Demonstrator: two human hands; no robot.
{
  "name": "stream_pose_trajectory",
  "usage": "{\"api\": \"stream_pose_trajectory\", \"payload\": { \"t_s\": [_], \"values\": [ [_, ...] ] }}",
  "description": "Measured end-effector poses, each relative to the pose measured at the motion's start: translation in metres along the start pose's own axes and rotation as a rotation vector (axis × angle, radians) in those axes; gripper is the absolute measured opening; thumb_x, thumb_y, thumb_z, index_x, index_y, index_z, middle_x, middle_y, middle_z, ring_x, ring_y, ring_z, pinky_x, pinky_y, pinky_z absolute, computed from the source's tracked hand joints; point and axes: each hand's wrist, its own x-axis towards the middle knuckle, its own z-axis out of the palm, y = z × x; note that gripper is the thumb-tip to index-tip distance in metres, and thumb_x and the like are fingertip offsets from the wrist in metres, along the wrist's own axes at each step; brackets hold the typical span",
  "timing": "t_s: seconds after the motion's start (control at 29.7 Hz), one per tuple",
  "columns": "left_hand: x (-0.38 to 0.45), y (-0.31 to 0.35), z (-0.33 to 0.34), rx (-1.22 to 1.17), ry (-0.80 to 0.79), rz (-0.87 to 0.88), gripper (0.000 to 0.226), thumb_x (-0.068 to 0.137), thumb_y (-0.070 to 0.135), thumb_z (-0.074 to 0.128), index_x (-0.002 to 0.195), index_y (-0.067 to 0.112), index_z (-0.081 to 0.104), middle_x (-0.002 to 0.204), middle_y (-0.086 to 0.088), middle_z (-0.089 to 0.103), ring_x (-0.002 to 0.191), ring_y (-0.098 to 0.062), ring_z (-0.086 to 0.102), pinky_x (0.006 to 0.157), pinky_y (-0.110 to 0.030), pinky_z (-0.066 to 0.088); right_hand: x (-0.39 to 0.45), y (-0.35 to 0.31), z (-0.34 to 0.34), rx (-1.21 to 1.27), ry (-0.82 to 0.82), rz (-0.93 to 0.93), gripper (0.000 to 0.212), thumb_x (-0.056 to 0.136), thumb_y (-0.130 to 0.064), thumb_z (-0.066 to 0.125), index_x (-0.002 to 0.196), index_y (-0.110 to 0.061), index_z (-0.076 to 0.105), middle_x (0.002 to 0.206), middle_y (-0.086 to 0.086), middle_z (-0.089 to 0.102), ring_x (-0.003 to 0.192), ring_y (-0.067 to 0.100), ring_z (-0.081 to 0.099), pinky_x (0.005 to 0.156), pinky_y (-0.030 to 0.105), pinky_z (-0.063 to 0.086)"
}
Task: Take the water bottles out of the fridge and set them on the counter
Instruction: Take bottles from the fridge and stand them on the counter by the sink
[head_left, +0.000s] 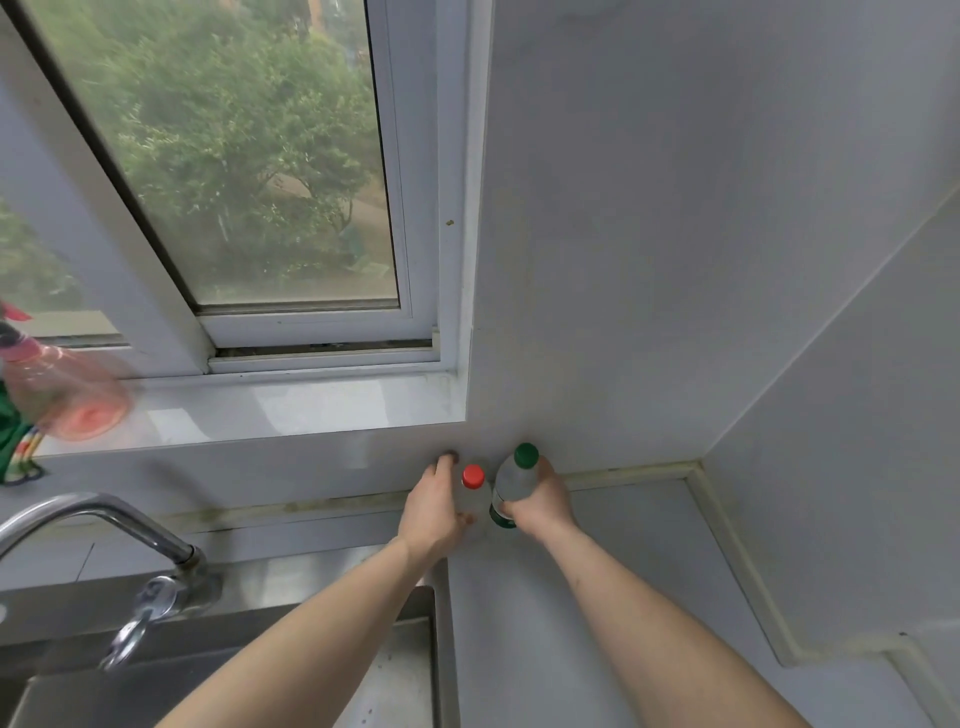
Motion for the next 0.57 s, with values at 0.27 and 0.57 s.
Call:
{"api": "stream_pose_trajectory", "payload": {
  "t_s": [0.27,0.57],
  "values": [
    [-0.056,-0.002,-0.035,-0.088,-0.039,-0.029,0.079,0.076,-0.003,0.054,0.149,0.024,0.038,0.149,0.002,0.045,0.133,-0.022,0.049,0.108,-0.034,0.045,-0.027,0.002,-0.002,0.292,0.072,0.059,0.053,0.081,-0.021,0.085,0.127,-0.022,0.058,0.123,0.002,0.067,0.123,0.027,0.063,0.093,0.031,0.049],
    [-0.149,0.005,-0.057,-0.056,-0.082,0.196,0.062,0.080,0.000,0.048,0.131,0.036,0.053,0.138,0.022,0.049,0.120,-0.004,0.053,0.100,-0.028,0.048,-0.155,0.028,-0.029,0.391,0.065,0.014,0.080,0.089,0.002,0.070,0.154,-0.028,0.036,0.154,-0.006,0.045,0.138,0.021,0.050,0.107,0.040,0.049]
  ]
}}
